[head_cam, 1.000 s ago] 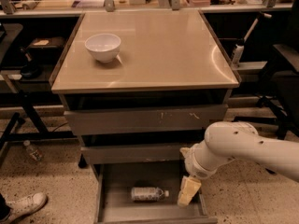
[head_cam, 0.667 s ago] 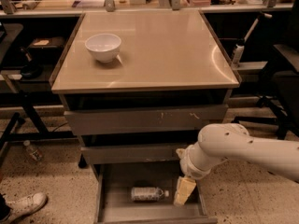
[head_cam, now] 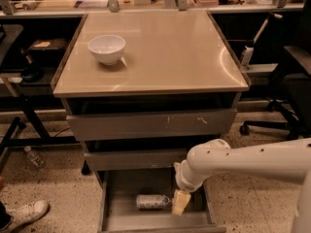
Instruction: Pick blue plastic bottle from bottom drawer and place on counter
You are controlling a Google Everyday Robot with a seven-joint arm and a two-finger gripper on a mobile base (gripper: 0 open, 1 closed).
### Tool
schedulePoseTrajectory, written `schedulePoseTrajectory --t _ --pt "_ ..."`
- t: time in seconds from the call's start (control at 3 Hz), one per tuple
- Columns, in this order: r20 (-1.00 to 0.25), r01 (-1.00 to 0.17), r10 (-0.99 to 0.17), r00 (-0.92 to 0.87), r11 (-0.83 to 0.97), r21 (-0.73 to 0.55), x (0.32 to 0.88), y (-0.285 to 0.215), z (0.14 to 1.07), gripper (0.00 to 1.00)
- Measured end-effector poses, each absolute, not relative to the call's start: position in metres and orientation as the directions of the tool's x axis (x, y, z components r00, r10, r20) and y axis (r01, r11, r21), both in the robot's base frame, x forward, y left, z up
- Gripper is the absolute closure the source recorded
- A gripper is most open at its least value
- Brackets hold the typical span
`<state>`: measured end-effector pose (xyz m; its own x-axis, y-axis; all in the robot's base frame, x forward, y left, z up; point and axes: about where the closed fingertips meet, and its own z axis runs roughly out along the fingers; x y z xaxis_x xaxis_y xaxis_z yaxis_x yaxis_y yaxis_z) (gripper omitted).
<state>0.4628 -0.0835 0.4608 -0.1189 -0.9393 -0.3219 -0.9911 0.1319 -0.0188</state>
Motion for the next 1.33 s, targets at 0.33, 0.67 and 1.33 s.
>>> schedulePoseTrajectory --t 0.33,0.67,1.33 --pt "-0.331 -0.989 -0.932 -0.146 0.148 0.020 0.466 -0.078 0.420 0.00" --pt "-0.331 -0.989 -0.932 -0.146 0.148 0.020 0.466 -0.078 0.420 0.00" --pt "-0.368 -0.985 -0.914 -0.174 0.170 0.043 0.475 -0.072 0.359 0.00"
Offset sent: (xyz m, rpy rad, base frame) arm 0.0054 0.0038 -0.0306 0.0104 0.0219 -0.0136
